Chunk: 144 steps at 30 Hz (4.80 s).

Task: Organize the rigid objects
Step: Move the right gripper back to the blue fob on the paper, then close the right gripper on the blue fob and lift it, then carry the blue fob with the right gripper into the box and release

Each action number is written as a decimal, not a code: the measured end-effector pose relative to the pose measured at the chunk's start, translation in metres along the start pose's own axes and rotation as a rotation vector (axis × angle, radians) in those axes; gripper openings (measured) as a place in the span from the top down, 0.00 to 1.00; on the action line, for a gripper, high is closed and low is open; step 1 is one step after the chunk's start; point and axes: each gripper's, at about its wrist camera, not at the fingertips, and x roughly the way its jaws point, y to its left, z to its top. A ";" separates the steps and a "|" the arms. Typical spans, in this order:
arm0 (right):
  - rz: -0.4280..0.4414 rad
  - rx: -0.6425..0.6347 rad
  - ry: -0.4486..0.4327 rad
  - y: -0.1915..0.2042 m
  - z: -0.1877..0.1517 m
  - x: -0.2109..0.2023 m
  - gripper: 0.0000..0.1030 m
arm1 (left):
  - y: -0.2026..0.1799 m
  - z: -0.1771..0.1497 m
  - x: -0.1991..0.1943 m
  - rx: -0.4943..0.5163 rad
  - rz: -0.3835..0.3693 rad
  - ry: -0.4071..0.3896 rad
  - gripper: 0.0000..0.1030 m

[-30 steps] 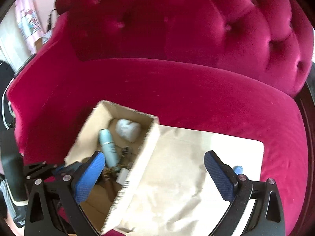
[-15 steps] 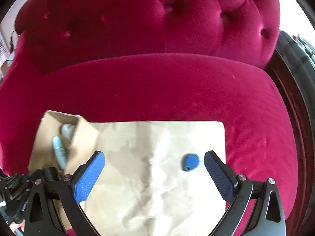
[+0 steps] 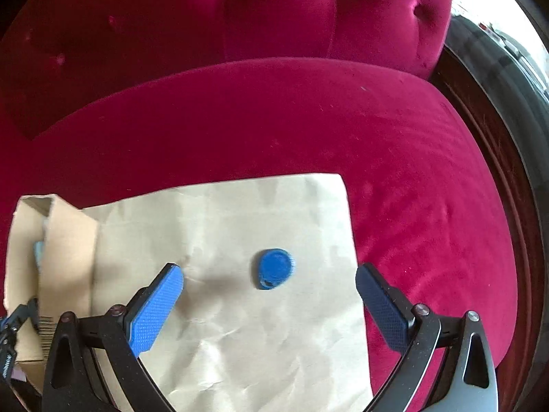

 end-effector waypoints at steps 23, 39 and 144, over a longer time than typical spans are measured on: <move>-0.019 0.069 0.038 -0.011 -0.003 0.024 0.08 | -0.004 0.002 0.006 -0.007 -0.008 0.001 0.97; 0.024 0.031 0.053 -0.004 -0.006 0.016 0.73 | -0.004 0.002 0.005 -0.008 -0.008 0.001 0.97; 0.448 -0.494 -0.084 0.195 -0.032 -0.093 0.72 | -0.002 -0.003 0.000 -0.009 -0.008 0.000 0.97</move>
